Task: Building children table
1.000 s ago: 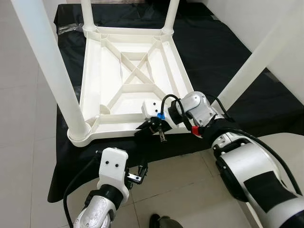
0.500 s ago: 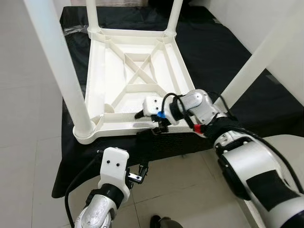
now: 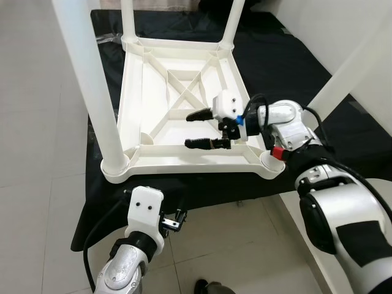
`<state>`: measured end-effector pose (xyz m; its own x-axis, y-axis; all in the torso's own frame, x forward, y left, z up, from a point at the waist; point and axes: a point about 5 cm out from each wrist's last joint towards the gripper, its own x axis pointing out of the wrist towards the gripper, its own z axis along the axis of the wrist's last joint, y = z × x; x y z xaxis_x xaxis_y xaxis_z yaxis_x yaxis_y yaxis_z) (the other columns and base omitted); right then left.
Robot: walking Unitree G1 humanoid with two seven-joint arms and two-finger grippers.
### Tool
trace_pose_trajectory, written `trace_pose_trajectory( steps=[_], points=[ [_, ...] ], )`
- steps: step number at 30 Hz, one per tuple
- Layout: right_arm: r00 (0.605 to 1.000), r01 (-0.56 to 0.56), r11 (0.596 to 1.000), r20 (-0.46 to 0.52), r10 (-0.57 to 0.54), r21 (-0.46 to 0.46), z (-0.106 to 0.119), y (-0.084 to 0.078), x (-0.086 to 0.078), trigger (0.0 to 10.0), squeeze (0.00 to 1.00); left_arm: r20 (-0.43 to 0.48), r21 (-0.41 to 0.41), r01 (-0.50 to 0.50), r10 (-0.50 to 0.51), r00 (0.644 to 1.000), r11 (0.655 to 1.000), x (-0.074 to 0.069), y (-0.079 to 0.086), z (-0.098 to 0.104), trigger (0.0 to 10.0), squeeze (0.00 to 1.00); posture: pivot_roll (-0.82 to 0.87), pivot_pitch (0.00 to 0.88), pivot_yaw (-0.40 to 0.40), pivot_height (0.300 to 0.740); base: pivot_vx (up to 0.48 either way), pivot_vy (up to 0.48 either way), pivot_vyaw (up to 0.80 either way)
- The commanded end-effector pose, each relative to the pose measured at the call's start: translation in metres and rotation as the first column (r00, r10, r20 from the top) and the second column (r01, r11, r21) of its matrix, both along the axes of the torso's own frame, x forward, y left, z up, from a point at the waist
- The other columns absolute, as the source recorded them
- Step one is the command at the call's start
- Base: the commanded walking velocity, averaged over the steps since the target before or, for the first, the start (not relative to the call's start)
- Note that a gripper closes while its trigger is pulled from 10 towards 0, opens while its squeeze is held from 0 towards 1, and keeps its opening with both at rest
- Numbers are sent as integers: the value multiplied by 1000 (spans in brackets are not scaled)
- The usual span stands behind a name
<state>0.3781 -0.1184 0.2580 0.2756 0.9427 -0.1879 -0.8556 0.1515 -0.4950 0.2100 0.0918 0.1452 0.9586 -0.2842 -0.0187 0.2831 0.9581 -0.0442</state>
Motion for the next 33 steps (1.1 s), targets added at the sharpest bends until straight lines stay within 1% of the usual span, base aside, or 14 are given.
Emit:
trace_pose_trajectory(
  steps=[1,5,6,7,10,11,12,14,16,17,20,21,23,33],
  points=[
    [999,41,995,-4,-40,86,2,-4,-1,10000,0,-17,1,2,-1,1000,1000,0,2,-6,10000,0,49,138,-106,740,0,0,0],
    [994,106,970,-19,-105,219,-1,-3,-6,10000,0,-13,8,3,-3,1000,1000,2,3,-7,10000,0,48,131,-100,740,0,0,0],
    [991,136,944,-38,-131,299,-8,3,-13,10000,0,-14,12,5,-4,1000,1000,4,4,-8,10000,0,48,123,-91,740,0,0,0],
    [991,136,944,-38,-131,299,-8,3,-13,10000,0,-14,12,5,-4,1000,1000,4,4,-8,10000,0,48,123,-91,740,0,0,0],
    [970,245,848,-123,-211,470,-22,13,-28,10000,0,-11,25,10,-10,1000,1000,8,6,-10,10000,0,50,113,-89,740,0,0,0],
    [970,245,848,-123,-211,470,-22,13,-28,10000,0,-11,25,10,-10,1000,1000,8,6,-10,10000,0,50,113,-89,740,0,0,0],
    [955,298,806,-157,-253,511,-24,12,-30,10000,0,-8,26,10,-10,1000,1000,10,6,-11,10000,0,50,113,-89,740,0,0,0],
    [951,310,796,-169,-260,519,-26,12,-34,10000,0,-5,27,10,-10,1000,1000,10,7,-11,10000,0,51,110,-90,740,0,0,0],
    [917,399,731,-226,-330,553,-40,9,-42,10000,0,6,37,2,-2,1000,999,11,8,-11,10000,0,50,106,-90,740,0,0,0],
    [902,430,709,-248,-353,559,-43,8,-46,10000,0,10,40,-1,0,1000,999,11,8,-11,10000,0,50,106,-90,740,0,0,0],
    [791,609,633,-302,-532,479,-84,-6,-64,10000,0,23,46,-13,12,1000,999,13,10,-12,10000,0,47,89,-86,740,0,0,0],
    [791,609,633,-302,-532,479,-84,-6,-64,10000,0,23,46,-13,12,1000,999,13,10,-12,10000,0,47,89,-86,740,0,0,0],
    [738,672,592,-342,-581,445,-98,-12,-74,10000,0,29,49,-18,16,999,999,14,10,-12,10000,0,45,85,-87,740,0,0,0],
    [638,770,532,-412,-651,353,-130,-9,-94,10000,0,47,82,-18,14,999,996,19,10,-16,10000,0,40,46,-80,740,0,0,-402]
  ],
)
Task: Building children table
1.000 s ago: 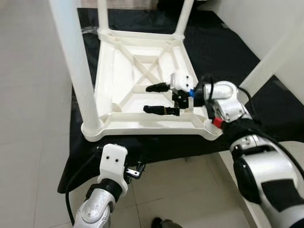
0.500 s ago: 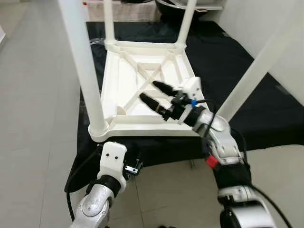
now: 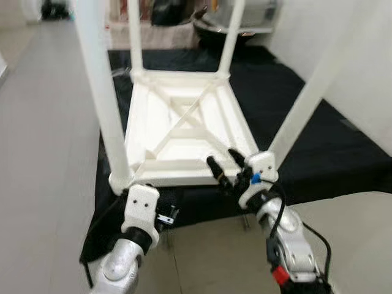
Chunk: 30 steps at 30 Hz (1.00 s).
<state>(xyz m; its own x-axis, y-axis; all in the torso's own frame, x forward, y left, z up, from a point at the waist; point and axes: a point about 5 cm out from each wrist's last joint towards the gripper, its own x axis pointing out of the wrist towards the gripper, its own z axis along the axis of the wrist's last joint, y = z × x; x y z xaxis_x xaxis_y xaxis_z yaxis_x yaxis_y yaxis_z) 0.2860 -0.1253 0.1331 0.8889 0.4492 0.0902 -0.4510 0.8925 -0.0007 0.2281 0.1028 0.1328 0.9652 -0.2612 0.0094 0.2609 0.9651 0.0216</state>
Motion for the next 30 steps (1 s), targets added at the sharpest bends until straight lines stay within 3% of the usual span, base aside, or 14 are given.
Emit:
trace_pose_trajectory(
  steps=[1,6,8,18,19,20,21,22,24,25,26,27,29,30],
  points=[
    [999,30,999,-21,-30,-21,-5,-3,-2,10000,0,1,27,7,-7,1000,1000,0,-1,-3,10000,0,40,46,-80,740,0,0,0],
    [999,27,999,-35,-28,-31,-7,-1,-3,10000,0,11,50,21,-21,1000,999,1,-4,-4,10000,0,37,33,-81,740,0,0,0],
    [998,-38,999,-57,37,-25,-9,3,-4,10000,0,9,57,21,-21,1000,998,1,-4,-6,10000,0,38,33,-82,740,0,-322,0],
    [993,-91,995,-73,89,-34,-9,-2,-6,10000,0,0,68,27,-27,1000,997,2,-5,-10,10000,0,33,18,-79,740,0,-437,0],
    [987,-139,990,-88,137,-19,-9,1,-8,10000,0,-1,70,31,-31,1000,997,2,-5,-10,10000,0,34,17,-80,740,0,-480,0],
    [951,-277,960,-137,279,29,-12,8,-16,10000,0,-2,70,28,-28,1000,997,3,-5,-11,10000,0,34,18,-78,740,0,-480,0],
    [951,-277,960,-137,279,29,-12,8,-16,10000,0,-2,70,28,-28,1000,997,3,-5,-11,10000,0,34,18,-78,740,0,-480,0],
    [915,-366,929,-164,370,50,-13,12,-22,10000,0,-4,65,22,-22,1000,998,3,-4,-11,10000,0,34,21,-77,740,0,-337,0],
    [794,-563,824,-233,562,71,-19,16,-40,10000,0,-8,45,5,-5,1000,999,4,-2,-11,10000,0,37,24,-79,740,0,-122,0],
    [746,-620,782,-254,615,72,-21,15,-46,10000,0,-9,44,2,-2,1000,999,4,-2,-11,10000,0,38,26,-78,740,0,0,0],
    [746,-620,782,-254,615,72,-21,15,-46,10000,0,-9,44,2,-2,1000,999,4,-2,-11,10000,0,38,26,-78,740,0,0,0],
    [708,-658,749,-275,650,77,-21,12,-48,10000,0,-9,46,2,-2,1000,999,4,-2,-11,10000,0,41,30,-83,740,0,0,0],
    [772,-593,805,-270,575,18,-17,-3,-28,10000,0,-5,53,2,-1,1000,999,4,-1,-10,10000,0,42,37,-84,740,0,0,0],
    [842,-501,865,-239,483,-19,-11,-13,-11,10000,0,-5,51,0,1,1000,999,4,-1,-10,10000,0,38,36,-86,740,0,0,0]
  ],
)
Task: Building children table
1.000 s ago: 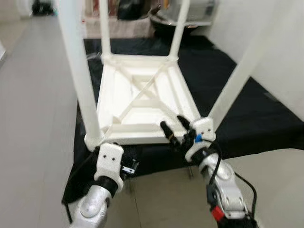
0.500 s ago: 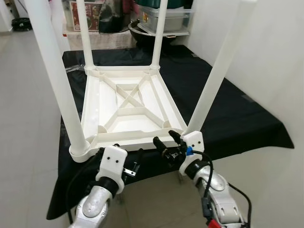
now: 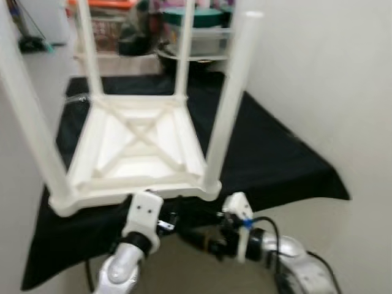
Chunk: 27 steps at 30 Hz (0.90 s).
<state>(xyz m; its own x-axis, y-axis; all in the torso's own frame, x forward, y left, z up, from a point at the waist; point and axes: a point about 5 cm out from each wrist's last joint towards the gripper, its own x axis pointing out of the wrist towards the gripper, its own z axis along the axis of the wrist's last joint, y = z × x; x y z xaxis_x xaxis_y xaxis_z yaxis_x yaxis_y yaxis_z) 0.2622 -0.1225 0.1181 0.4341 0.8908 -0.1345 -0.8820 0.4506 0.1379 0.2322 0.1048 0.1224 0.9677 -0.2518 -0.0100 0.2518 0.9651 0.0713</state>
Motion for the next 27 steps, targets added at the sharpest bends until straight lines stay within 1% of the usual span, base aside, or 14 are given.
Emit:
trace_pose_trajectory(
  steps=[1,4,6,7,9,12,13,14,17,19,20,21,23,27],
  points=[
    [980,190,982,73,-188,-20,8,-22,24,10000,0,1,-3,8,-8,1000,1000,0,-3,1,10000,0,38,36,-86,740,0,0,0],
    [971,227,974,87,-224,-18,10,-25,30,10000,0,1,-4,7,-7,1000,1000,0,-3,1,10000,0,38,36,-86,740,0,0,0],
    [943,311,948,104,-317,70,31,-38,47,10000,0,4,-9,4,-4,1000,1000,0,-4,1,10000,0,40,47,-86,740,0,0,0],
    [943,311,948,104,-317,70,31,-38,47,10000,0,4,-9,4,-4,1000,1000,0,-4,1,10000,0,40,47,-86,740,0,0,0],
    [919,356,917,113,-379,179,57,-46,62,10000,0,5,-12,2,-2,1000,1000,0,-4,1,10000,0,38,50,-84,740,0,0,0],
    [913,357,911,131,-387,207,67,-46,66,10000,0,6,-13,1,-1,1000,1000,0,-3,1,10000,0,38,51,-86,740,0,0,0],
    [904,363,901,144,-402,238,75,-46,69,10000,0,6,-14,0,1,1000,1000,0,-3,2,10000,0,40,53,-85,740,0,0,0],
    [875,387,870,177,-451,307,98,-41,79,10000,0,7,-16,-3,3,1000,1000,-1,-3,2,10000,0,40,55,-87,740,0,0,0],
    [863,393,857,187,-468,333,106,-38,82,10000,0,7,-17,-4,4,1000,1000,-1,-3,2,10000,0,40,55,-87,740,0,0,0],
    [840,414,835,203,-504,362,116,-35,87,10000,0,7,-17,-5,5,1000,1000,-1,-2,2,10000,0,44,57,-86,740,0,0,0],
    [812,430,814,225,-538,391,126,-32,90,10000,0,7,-17,-5,5,1000,1000,-1,-2,2,10000,0,47,59,-86,740,0,0,0],
    [812,430,814,225,-538,391,126,-32,90,10000,0,7,-17,-5,5,1000,1000,-1,-2,2,10000,0,47,59,-86,740,0,0,0],
    [721,503,729,239,-650,465,152,-32,102,10000,0,8,-19,-4,4,1000,1000,-1,-2,2,10000,0,45,58,-83,740,0,0,0],
    [714,511,723,238,-658,465,154,-32,104,10000,0,9,-20,-2,3,1000,1000,0,-2,2,10000,0,44,57,-86,740,0,0,0]
  ],
)
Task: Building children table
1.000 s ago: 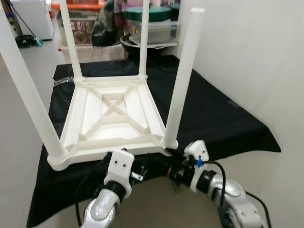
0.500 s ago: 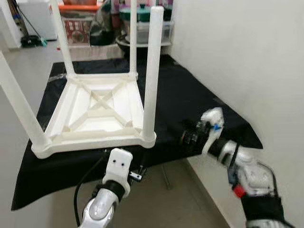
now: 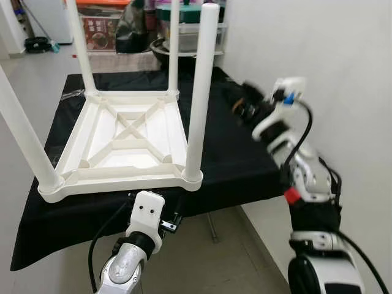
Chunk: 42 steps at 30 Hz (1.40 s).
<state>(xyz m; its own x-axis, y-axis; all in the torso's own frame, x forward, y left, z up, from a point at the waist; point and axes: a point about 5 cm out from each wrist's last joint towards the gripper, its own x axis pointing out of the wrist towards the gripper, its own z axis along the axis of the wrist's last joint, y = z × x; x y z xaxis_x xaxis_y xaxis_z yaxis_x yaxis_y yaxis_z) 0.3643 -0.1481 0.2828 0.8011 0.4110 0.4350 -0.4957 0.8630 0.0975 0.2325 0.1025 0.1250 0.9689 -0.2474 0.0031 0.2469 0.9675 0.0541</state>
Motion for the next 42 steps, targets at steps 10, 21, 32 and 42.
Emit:
trace_pose_trajectory(
  steps=[10,21,32,42],
  points=[
    [876,355,887,-225,-426,-296,-104,-43,-10,10000,0,4,3,7,-7,1000,1000,-1,-1,0,10000,0,41,54,-81,740,0,0,0],
    [814,423,827,-246,-526,-369,-124,-31,-4,10000,0,12,15,13,-13,1000,1000,-2,-1,0,10000,0,57,35,-89,740,0,0,145],
    [761,527,791,-243,-602,-310,-114,-36,3,10000,0,13,15,8,-8,1000,1000,-3,-2,-2,10000,0,53,20,-88,740,0,-25,249],
    [777,503,806,-245,-580,-312,-118,-31,1,10000,0,0,-13,-16,16,1000,1000,-2,0,-3,10000,0,51,25,-90,740,133,-369,0]
  ],
)
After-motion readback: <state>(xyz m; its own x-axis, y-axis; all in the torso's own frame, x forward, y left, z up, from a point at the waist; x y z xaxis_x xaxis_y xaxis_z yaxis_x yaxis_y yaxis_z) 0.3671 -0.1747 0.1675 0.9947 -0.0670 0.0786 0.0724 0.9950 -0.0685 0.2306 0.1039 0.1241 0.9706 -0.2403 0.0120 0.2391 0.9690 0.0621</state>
